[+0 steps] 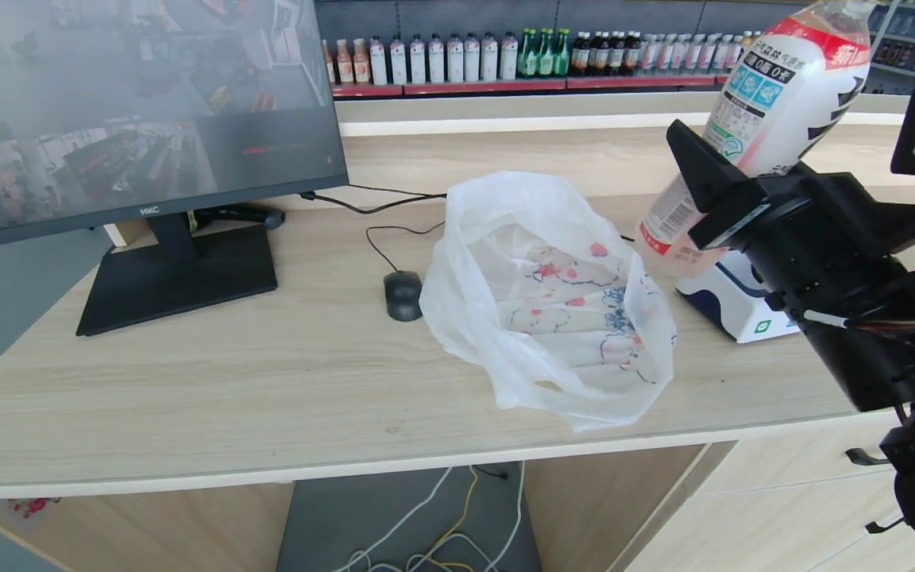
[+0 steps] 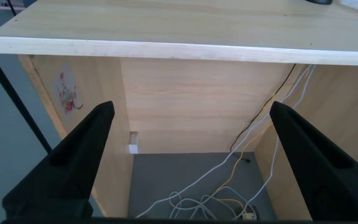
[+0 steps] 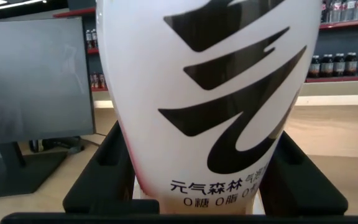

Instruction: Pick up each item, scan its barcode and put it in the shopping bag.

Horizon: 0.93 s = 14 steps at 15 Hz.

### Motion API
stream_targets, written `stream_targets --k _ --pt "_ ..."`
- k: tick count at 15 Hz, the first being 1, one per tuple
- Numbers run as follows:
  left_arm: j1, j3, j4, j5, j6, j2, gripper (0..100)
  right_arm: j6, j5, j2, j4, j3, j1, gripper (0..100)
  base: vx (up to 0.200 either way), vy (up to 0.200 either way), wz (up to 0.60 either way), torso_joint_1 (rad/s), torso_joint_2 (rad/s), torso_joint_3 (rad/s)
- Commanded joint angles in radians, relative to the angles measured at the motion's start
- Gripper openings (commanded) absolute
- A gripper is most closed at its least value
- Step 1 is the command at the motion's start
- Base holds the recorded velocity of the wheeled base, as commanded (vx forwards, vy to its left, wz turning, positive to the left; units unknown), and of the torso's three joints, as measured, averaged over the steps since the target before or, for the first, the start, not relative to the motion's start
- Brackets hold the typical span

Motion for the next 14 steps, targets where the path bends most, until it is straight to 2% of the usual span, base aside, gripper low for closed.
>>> stream_targets --k 1,4,9,14 --pt "0.000 0.000 0.000 0.000 0.000 0.000 100 0.000 0.001 0.002 -0.001 0.051 0.010 0 0.000 0.000 0.00 0.000 0.00 0.000" --pt "0.000 0.000 0.000 0.000 0.000 0.000 100 0.001 0.025 0.042 0.017 0.031 0.012 0 0.000 0.000 0.00 0.000 0.00 0.000" --pt "0.000 0.000 0.000 0.000 0.000 0.000 100 0.000 0.030 0.088 0.216 -0.139 0.041 0 0.000 0.000 0.00 0.000 0.00 0.000" --pt "0.000 0.000 0.000 0.000 0.000 0.000 100 -0.002 0.030 0.185 0.235 -0.259 0.042 0 0.000 0.000 0.00 0.000 0.00 0.000"
